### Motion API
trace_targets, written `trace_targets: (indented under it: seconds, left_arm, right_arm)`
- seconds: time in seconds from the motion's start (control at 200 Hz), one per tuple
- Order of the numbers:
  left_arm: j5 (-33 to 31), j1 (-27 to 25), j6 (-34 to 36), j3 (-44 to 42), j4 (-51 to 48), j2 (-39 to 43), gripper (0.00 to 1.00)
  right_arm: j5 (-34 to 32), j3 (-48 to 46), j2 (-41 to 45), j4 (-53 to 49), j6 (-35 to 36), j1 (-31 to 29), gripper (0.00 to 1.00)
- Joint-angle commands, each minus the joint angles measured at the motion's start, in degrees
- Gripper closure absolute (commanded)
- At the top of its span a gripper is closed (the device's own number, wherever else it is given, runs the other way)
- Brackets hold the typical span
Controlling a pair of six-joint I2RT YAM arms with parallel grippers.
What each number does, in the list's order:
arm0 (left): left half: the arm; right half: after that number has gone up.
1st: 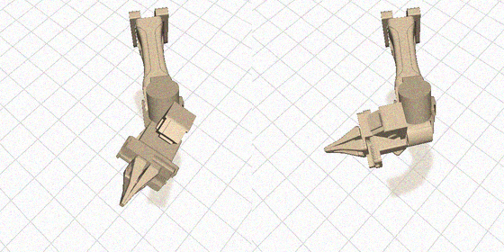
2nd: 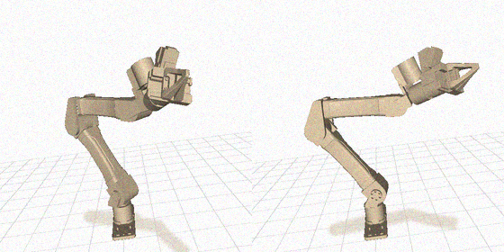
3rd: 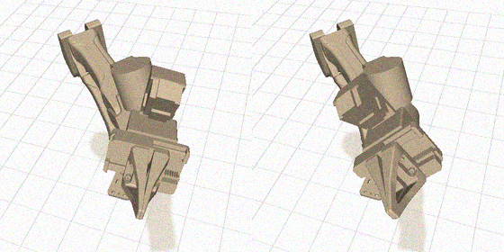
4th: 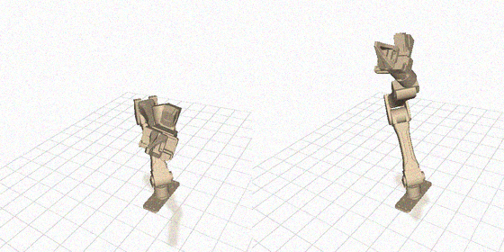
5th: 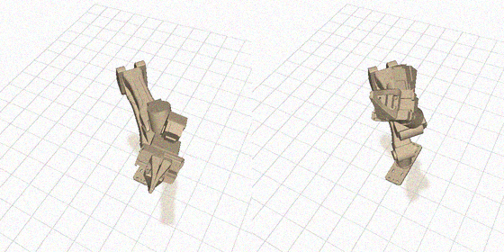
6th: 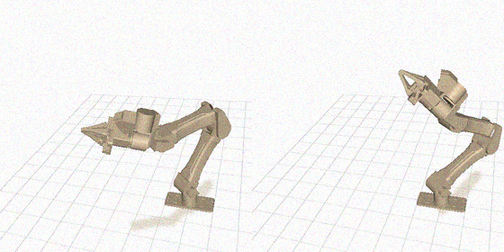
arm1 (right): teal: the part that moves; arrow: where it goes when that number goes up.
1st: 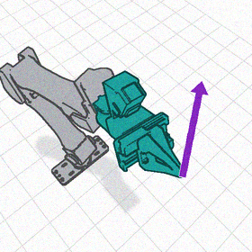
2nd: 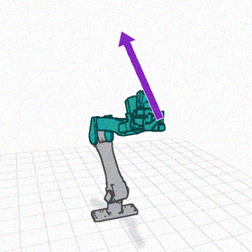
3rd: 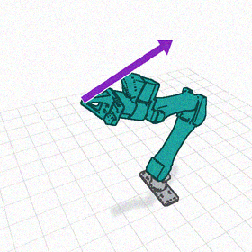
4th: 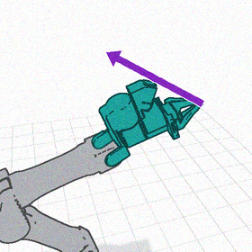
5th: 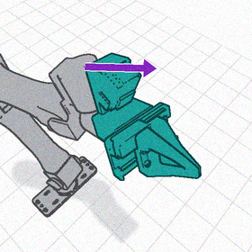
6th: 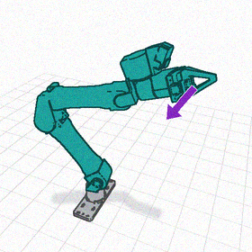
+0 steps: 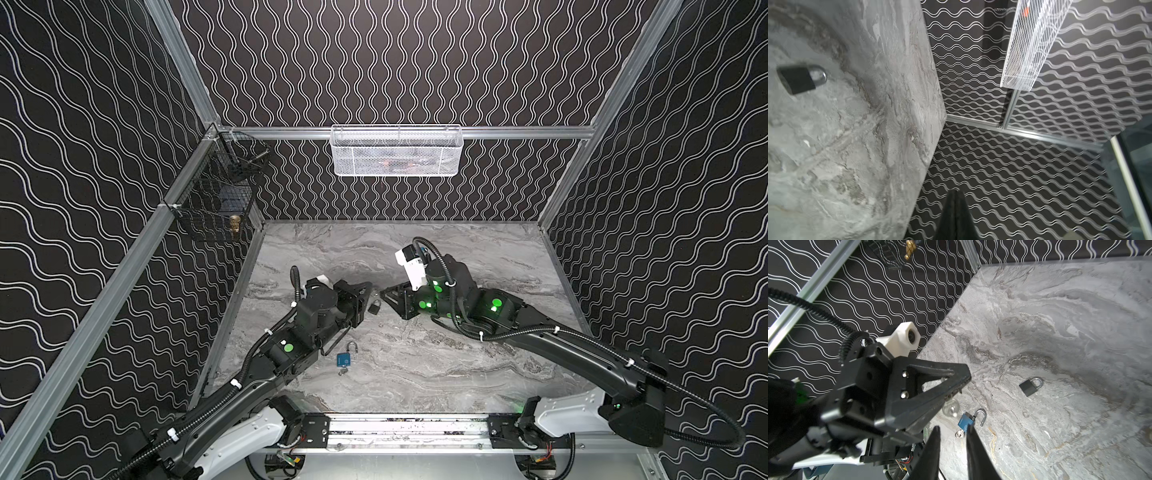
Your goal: Unlock with the key
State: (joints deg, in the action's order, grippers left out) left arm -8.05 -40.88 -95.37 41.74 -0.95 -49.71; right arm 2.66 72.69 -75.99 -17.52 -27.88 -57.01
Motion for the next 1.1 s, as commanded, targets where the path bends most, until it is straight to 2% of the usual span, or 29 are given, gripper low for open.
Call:
trace_targets:
  seconds: [0.0,0.095,0.155,0.215,0.425,0.596,0.941,1.091]
  left_arm:
    - [2.3,0.1,13.22,1.29,4.02,-0.55,1.0]
    - [5.11,0.05,27.41,2.71,6.86,-1.51,1.0]
    - [7.99,0.11,33.77,4.06,6.44,-2.64,1.0]
    - [11.36,0.1,40.74,4.32,9.45,-3.48,1.0]
    - [17.68,0.1,52.21,1.71,19.33,-3.75,1.0]
    - [17.12,0.1,55.62,0.71,20.42,-2.01,1.0]
    - [19.63,0.1,54.93,-0.78,27.57,-1.97,1.0]
    - [19.83,0.09,54.59,-0.91,29.26,-1.99,1.0]
  right_arm:
    - [1.82,-2.27,3.17,3.77,0.56,-0.03,0.6]
    - [5.39,-3.31,5.33,3.98,-0.01,0.43,0.56]
    - [7.91,-3.84,6.24,4.62,-1.51,1.0,0.51]
    - [13.21,-4.96,6.78,6.7,-3.75,2.5,0.5]
    - [23.19,-10.24,9.36,16.39,-11.12,8.45,0.51]
    - [26.45,-12.5,10.29,19.77,-11.45,10.88,0.54]
    - [30.96,-12.59,7.43,26.87,-11.41,11.66,0.61]
    - [30.18,-13.23,6.88,27.73,-11.51,11.66,0.64]
